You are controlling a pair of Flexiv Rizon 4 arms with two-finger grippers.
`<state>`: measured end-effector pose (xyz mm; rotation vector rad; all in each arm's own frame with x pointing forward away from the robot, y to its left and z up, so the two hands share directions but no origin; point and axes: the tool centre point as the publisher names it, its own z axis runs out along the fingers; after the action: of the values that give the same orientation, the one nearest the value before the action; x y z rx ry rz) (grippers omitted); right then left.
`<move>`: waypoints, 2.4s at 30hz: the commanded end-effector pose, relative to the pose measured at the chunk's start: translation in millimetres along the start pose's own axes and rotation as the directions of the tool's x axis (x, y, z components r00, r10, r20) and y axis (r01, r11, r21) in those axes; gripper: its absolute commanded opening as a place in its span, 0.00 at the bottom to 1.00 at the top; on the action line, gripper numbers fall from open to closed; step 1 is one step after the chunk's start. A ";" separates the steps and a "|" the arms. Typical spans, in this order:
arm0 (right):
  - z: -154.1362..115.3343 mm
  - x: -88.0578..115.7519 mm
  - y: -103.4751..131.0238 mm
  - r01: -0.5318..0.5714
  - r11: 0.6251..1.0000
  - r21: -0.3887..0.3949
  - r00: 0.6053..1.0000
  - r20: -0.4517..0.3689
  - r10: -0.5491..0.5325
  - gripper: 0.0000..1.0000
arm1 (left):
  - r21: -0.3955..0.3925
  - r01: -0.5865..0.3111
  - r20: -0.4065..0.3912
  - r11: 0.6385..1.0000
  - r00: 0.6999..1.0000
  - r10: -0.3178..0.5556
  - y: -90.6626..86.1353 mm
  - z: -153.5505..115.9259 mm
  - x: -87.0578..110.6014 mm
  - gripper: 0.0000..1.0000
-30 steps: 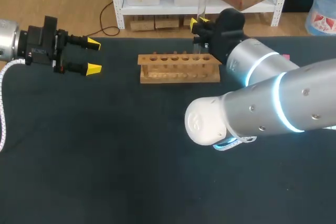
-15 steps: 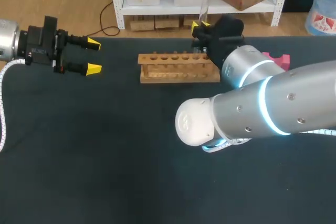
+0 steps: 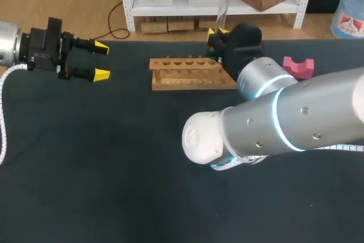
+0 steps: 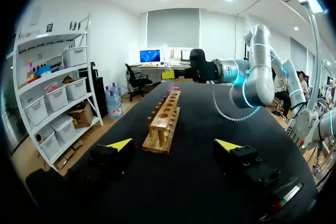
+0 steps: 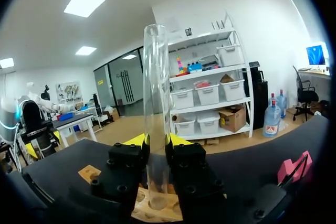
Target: Grasp the test tube, adjust it, and insert it.
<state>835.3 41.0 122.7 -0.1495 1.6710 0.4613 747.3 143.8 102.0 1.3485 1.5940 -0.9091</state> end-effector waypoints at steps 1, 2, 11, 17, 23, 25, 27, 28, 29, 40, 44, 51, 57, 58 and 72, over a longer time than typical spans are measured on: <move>4.2 5.9 0.9 0.022 1.000 0.002 1.000 0.021 -0.022 0.00 | 0.001 -0.002 0.002 1.000 1.000 0.002 0.8 -0.1 1.0 1.00; 4.0 6.0 1.1 0.028 1.000 0.005 0.999 0.023 -0.029 0.00 | 0.001 -0.002 0.002 1.000 1.000 0.002 0.8 -0.1 1.0 1.00; -3.8 13.0 -3.0 0.043 0.999 0.022 0.999 0.010 -0.043 0.00 | 0.001 -0.002 0.002 1.000 1.000 0.002 0.8 -0.1 1.0 1.00; -8.0 20.1 -2.2 0.048 0.999 0.021 0.999 -0.011 -0.048 0.00 | 0.001 -0.002 0.002 1.000 1.000 0.002 0.8 -0.1 1.0 1.00; -12.2 28.3 1.0 0.062 0.998 0.002 0.997 -0.047 -0.062 0.00 | 0.001 -0.002 0.002 1.000 1.000 0.002 0.8 -0.1 1.0 1.00; -12.4 29.7 1.2 0.064 0.998 0.000 0.997 -0.052 -0.064 0.00 | 0.001 -0.002 0.002 1.000 1.000 0.002 0.8 -0.1 1.0 1.00; -12.3 31.4 0.9 0.068 0.998 0.003 0.996 -0.058 -0.068 0.00 | 0.001 -0.002 0.002 1.000 1.000 0.002 0.8 -0.1 1.0 1.00; -12.3 32.2 0.6 0.068 0.998 0.004 0.996 -0.060 -0.068 0.00 | 0.001 -0.002 0.002 1.000 1.000 0.002 0.8 -0.1 1.0 1.00; -12.3 33.1 0.4 0.068 0.998 0.006 0.996 -0.062 -0.067 0.00 | 0.001 -0.002 0.002 1.000 1.000 0.002 0.8 -0.1 1.0 1.00; -4.8 43.1 0.2 0.068 0.998 0.006 0.995 -0.072 -0.067 0.00 | 0.001 -0.002 0.002 1.000 1.000 0.002 0.8 -0.1 1.0 1.00; -4.1 46.1 -0.2 0.063 0.998 0.008 0.995 -0.077 -0.062 0.00 | 0.001 -0.002 0.002 1.000 1.000 0.002 0.8 -0.1 1.0 1.00; -4.8 50.6 -1.6 0.060 0.998 0.017 0.995 -0.085 -0.058 0.00 | 0.001 -0.002 0.002 1.000 1.000 0.002 0.8 -0.1 1.0 1.00; -7.1 50.1 -0.8 0.064 0.998 0.024 0.994 -0.089 -0.061 0.00 | 0.001 -0.002 0.002 1.000 1.000 0.002 0.8 -0.1 1.0 1.00; -7.7 49.6 -0.3 0.064 0.998 0.025 0.994 -0.090 -0.062 0.00 | 0.001 -0.002 0.002 1.000 1.000 0.002 0.8 -0.1 1.0 1.00; -14.2 47.6 2.5 0.069 0.997 0.024 0.992 -0.108 -0.066 1.00 | 0.001 -0.002 0.002 1.000 1.000 0.002 0.8 -0.1 1.0 1.00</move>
<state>816.8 47.2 74.1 -0.2112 1.7616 0.3885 747.3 143.8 102.0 1.3485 1.5940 -0.9091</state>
